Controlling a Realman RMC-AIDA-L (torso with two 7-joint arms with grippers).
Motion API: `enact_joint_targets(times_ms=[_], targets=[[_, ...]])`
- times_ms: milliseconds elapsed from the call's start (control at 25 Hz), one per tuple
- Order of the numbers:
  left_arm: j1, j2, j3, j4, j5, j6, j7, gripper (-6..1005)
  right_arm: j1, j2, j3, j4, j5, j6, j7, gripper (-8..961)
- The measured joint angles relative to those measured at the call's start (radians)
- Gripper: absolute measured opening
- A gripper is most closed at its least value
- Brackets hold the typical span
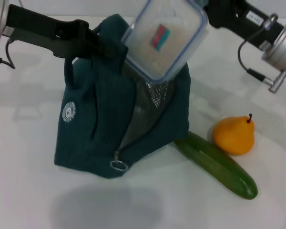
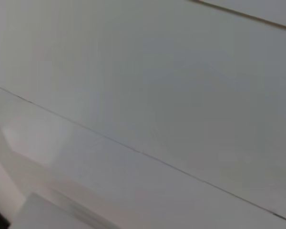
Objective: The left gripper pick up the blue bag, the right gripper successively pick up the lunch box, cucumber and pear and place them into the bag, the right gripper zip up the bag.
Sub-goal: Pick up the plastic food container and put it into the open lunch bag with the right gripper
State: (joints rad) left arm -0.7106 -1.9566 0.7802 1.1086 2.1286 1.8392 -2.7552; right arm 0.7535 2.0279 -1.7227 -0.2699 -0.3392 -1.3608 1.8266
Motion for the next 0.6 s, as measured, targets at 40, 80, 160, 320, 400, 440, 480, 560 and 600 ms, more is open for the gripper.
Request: enact_joint_targets(times_ms=[40, 80, 160, 320, 400, 440, 480, 560, 600], targets=[[0.001, 0.000, 0.000, -0.001, 0.000, -0.003, 0.001, 42, -0.009, 0.000, -0.006, 0.000, -0.002, 0.007, -0.002, 105], [0.001, 0.000, 0.000, -0.004, 0.000, -0.006, 0.003, 42, -0.016, 0.000, -0.009, -0.001, -0.004, 0.011, -0.004, 106], [0.001, 0.001, 0.000, -0.011, 0.000, -0.011, 0.007, 42, -0.027, 0.000, -0.028, -0.002, -0.005, 0.025, -0.012, 106], [-0.003, 0.002, -0.001, -0.034, -0.002, -0.015, 0.018, 42, -0.018, 0.000, -0.079, -0.004, -0.006, 0.058, -0.034, 106], [-0.005, 0.000, -0.001, -0.040, -0.003, -0.015, 0.023, 42, -0.010, 0.000, -0.100, -0.016, -0.005, 0.073, -0.045, 107], [-0.006, -0.001, -0.001, -0.041, -0.003, -0.016, 0.024, 42, -0.010, 0.000, -0.100, -0.016, -0.005, 0.073, -0.045, 107], [-0.006, -0.001, -0.001, -0.041, -0.003, -0.016, 0.025, 42, -0.005, 0.000, -0.124, -0.042, -0.005, 0.105, -0.055, 107], [-0.006, -0.002, -0.001, -0.041, -0.003, -0.016, 0.026, 42, -0.001, 0.000, -0.146, -0.058, -0.005, 0.135, -0.057, 107], [-0.006, -0.002, -0.001, -0.041, -0.004, -0.015, 0.026, 42, 0.002, 0.000, -0.165, -0.066, -0.006, 0.157, -0.058, 107]])
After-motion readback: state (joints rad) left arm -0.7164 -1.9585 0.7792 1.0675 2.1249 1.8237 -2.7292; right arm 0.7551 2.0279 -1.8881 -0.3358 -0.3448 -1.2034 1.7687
